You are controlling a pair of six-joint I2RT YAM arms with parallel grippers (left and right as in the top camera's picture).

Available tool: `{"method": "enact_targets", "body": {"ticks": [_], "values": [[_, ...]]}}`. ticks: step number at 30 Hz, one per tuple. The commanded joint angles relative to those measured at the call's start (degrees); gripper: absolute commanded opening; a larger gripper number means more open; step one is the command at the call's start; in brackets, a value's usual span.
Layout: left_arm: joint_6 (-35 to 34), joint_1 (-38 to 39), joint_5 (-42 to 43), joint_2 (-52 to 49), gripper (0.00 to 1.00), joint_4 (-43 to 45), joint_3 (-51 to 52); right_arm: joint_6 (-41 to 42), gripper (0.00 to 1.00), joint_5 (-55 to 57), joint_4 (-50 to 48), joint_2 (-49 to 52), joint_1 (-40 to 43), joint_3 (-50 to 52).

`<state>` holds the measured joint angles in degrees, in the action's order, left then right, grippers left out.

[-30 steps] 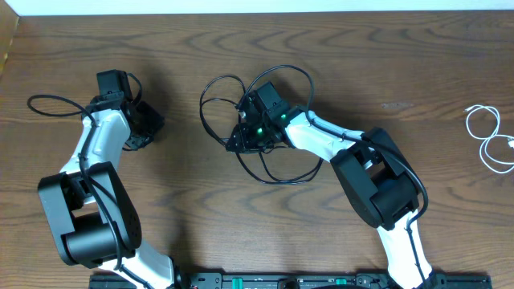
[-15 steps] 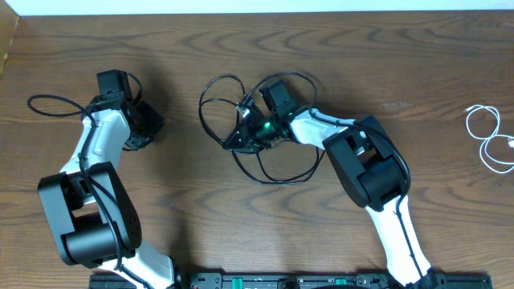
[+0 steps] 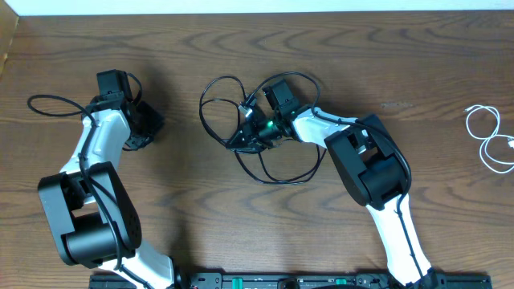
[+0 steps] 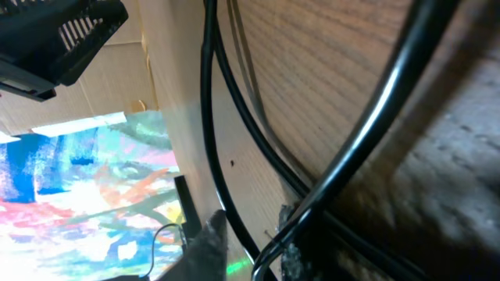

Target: Untangle cables

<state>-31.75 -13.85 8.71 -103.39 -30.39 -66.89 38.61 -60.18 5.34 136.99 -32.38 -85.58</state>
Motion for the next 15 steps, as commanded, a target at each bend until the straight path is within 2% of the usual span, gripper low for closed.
{"method": "enact_targets", "body": {"ticks": [1, 3, 7, 15], "values": [[-0.33, -0.17, -0.13, -0.39, 0.34, -0.2, 0.35, -1.4, 0.07, 5.62, 0.35, 3.5, 0.81, 1.42], [-0.31, -0.17, -0.13, -0.39, 0.34, -0.2, 0.35, -1.62, 0.01, 5.57, -0.42, 3.19, 0.81, 1.4], [-0.31, -0.17, -0.13, -0.39, 0.34, -0.2, 0.35, -3.43, 0.01, 5.62, -0.7, 0.52, 0.79, 1.4], [-0.31, -0.17, -0.13, -0.39, 0.34, -0.17, 0.35, -13.66, 0.01, 6.25, -0.7, -9.42, -0.31, 1.4]]}}
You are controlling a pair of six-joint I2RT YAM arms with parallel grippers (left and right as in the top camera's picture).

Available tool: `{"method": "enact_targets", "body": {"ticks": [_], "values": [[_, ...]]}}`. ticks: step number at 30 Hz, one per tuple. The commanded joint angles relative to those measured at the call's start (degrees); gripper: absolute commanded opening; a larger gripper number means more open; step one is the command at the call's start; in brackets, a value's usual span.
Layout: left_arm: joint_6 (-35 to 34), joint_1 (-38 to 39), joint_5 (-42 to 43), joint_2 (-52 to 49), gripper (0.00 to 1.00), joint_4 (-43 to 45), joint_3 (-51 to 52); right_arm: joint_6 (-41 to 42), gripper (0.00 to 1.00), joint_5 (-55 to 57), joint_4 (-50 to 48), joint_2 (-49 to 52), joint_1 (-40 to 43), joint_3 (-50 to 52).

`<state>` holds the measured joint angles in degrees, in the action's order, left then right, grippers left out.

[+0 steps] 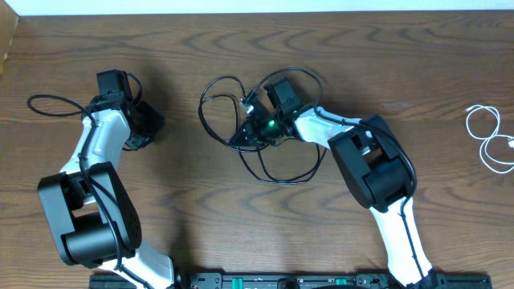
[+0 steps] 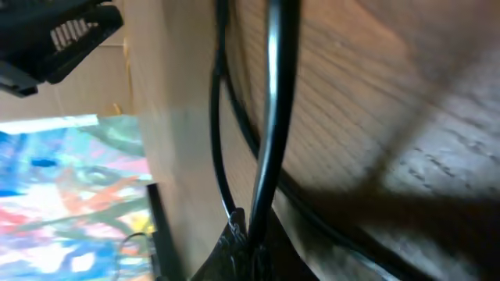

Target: Untangle cables

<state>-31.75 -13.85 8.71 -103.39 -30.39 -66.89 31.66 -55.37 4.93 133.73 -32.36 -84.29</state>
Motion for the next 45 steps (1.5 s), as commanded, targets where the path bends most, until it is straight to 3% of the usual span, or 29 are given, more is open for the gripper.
{"method": "enact_targets", "body": {"ticks": [1, 20, 37, 45], "values": [[-0.33, -0.17, -0.13, -0.39, 0.34, -0.17, 0.35, -7.8, 0.01, 1.44, -0.28, -7.45, -0.55, 0.11], [-0.33, -0.17, -0.13, -0.39, 0.34, -0.17, 0.35, -10.45, 0.01, 0.09, -0.24, -17.49, -1.36, 0.11], [-0.33, -0.17, -0.11, -0.39, 0.35, -0.2, 0.35, -23.65, 0.01, -3.69, -0.28, -32.96, -1.51, 0.11], [-0.33, -0.17, -0.11, -0.39, 0.35, -0.2, 0.35, -24.06, 0.01, -3.69, -4.0, -38.42, -1.44, 0.11]]}}
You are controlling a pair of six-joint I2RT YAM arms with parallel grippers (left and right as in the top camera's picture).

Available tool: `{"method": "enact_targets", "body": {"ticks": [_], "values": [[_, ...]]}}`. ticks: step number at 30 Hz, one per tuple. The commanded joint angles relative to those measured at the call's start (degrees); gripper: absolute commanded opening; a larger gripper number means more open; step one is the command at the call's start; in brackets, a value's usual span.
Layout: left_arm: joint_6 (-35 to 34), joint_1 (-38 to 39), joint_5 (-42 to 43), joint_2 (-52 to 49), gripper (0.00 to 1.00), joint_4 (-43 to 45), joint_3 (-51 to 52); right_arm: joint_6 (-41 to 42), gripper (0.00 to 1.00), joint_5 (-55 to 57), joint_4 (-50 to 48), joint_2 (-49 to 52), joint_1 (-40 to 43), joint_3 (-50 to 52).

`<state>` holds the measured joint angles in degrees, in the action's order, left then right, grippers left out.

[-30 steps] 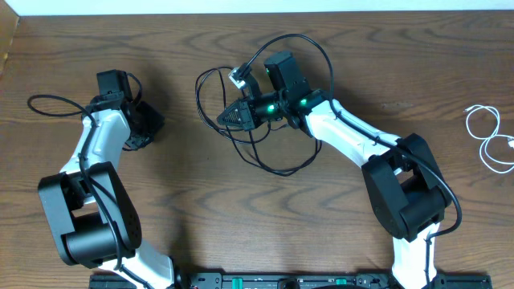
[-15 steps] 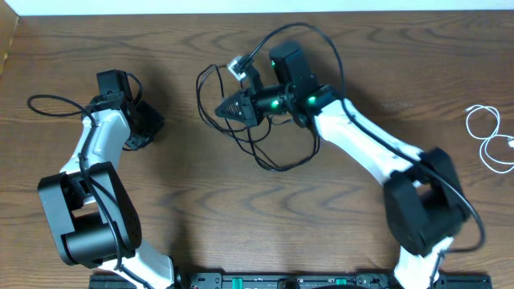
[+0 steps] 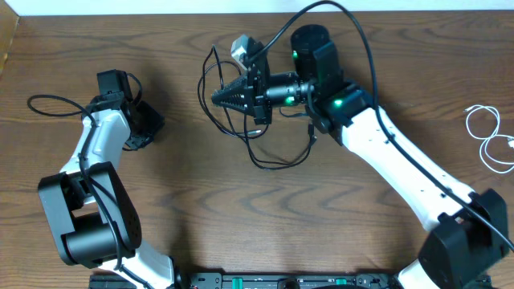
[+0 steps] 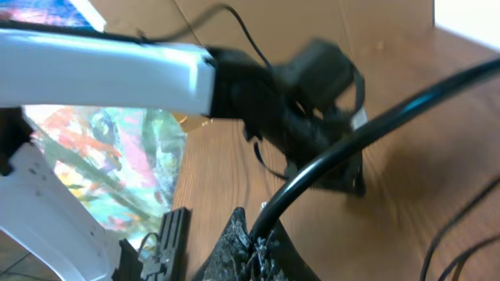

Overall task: Untangle cables
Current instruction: 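Lift and pull the black cable up and right with the right gripper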

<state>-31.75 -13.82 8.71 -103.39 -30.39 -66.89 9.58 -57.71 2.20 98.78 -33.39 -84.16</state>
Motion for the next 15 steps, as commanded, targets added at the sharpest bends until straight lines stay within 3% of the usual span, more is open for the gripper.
{"method": "enact_targets", "body": {"ticks": [1, 15], "values": [[-0.33, -0.2, -0.11, -0.39, 0.35, -0.2, 0.35, -2.01, 0.01, -1.36, -1.9, -4.15, -0.42, -0.02], [-0.33, -0.2, -0.11, -0.39, 0.35, -0.2, 0.35, -1.99, 0.01, -1.33, -13.68, -12.11, 0.15, -0.02]]}}
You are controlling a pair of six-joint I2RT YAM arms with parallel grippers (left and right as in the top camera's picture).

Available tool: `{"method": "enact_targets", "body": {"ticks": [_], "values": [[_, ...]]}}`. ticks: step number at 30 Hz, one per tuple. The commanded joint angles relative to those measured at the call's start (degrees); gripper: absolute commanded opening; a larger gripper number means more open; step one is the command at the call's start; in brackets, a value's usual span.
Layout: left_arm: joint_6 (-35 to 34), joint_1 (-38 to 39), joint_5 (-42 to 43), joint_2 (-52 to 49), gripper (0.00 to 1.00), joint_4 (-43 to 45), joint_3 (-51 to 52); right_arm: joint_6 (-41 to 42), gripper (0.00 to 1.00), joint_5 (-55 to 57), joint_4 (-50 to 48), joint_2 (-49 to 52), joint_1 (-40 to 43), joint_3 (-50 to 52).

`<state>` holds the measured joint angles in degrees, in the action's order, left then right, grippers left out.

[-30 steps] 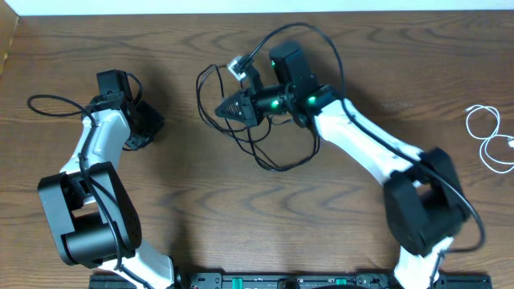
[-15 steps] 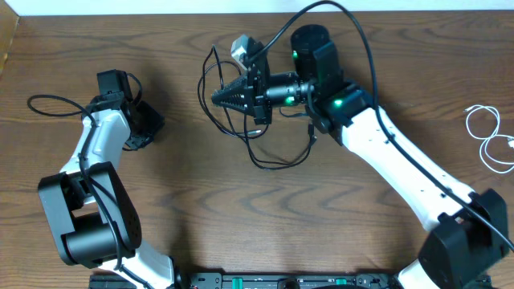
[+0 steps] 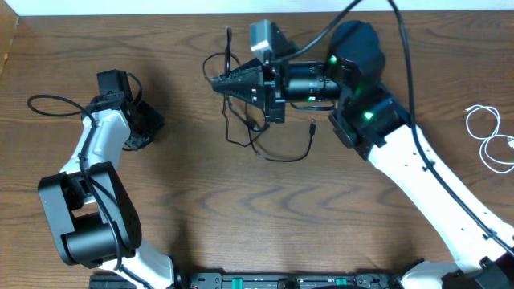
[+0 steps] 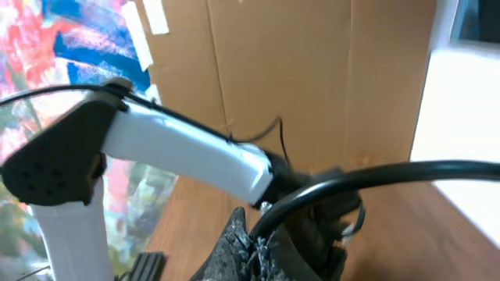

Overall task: Untangle cables
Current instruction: 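Lift and pull the black cable up and right with the right gripper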

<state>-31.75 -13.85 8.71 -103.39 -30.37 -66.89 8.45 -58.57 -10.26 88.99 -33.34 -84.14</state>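
My right gripper [image 3: 217, 80] is lifted above the far middle of the table, pointing left, and is shut on a black cable. The rest of that black cable tangle [image 3: 269, 151] hangs below it and lies in loose loops on the wood. In the right wrist view the fingertips [image 4: 248, 248] pinch the cable [image 4: 375, 176], which arcs off to the right. My left gripper [image 3: 147, 122] rests low on the table at the left, next to another black cable loop [image 3: 50, 99]. Its jaws do not show clearly.
A coiled white cable [image 3: 488, 136] lies at the far right edge of the table. The left arm [image 4: 187, 152] shows in the right wrist view, beyond the held cable. Cardboard panels stand behind the table.
My right gripper has moved higher and toward the far side with the black cable still in it. Less of the tangle lies on the table. The left arm has not moved.
My right gripper was down on the table at the black tangle, a cable between its fingers. Half a second later it was shut on that cable. Then it held the cable lifted off the table, and now holds it higher, the loops trailing beneath.
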Motion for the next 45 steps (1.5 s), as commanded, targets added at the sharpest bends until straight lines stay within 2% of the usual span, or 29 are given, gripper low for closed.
{"method": "enact_targets", "body": {"ticks": [1, 8, 13, 16, 25, 30, 37, 45], "values": [[-0.33, -0.17, -0.11, -0.39, 0.35, -0.22, 0.35, -0.85, 0.01, -0.48, -1.84, -2.69, 0.15, -0.04], [-0.33, -0.17, -0.11, -0.39, 0.35, -0.22, 0.35, -0.85, 0.01, 0.42, -7.87, -3.91, 1.51, -0.04], [-0.33, -0.17, -0.11, -0.39, 0.35, -0.22, 0.35, -0.83, 0.01, 0.57, -18.49, -3.91, 2.67, -0.04], [-0.33, -0.17, -0.11, -0.39, 0.35, -0.2, 0.35, -0.83, 0.01, 0.57, -19.26, -3.91, 2.67, -0.04], [-0.33, -0.17, -0.11, -0.39, 0.35, -0.22, 0.35, -0.85, 0.01, 3.69, -11.28, -3.91, 3.13, -0.04], [-0.33, -0.17, -0.11, -0.39, 0.35, -0.22, 0.35, -0.83, 0.01, 5.75, -7.41, -3.91, 6.19, -0.04], [-0.57, -0.17, -0.11, -0.39, 0.35, -0.22, 0.35, -0.76, 0.01, 16.57, 4.98, -3.87, 12.2, -0.04], [-0.57, -0.17, -0.11, -0.39, 0.35, -0.22, 0.35, 8.85, 0.01, 30.23, 16.37, -3.87, 20.2, -0.02]]}}
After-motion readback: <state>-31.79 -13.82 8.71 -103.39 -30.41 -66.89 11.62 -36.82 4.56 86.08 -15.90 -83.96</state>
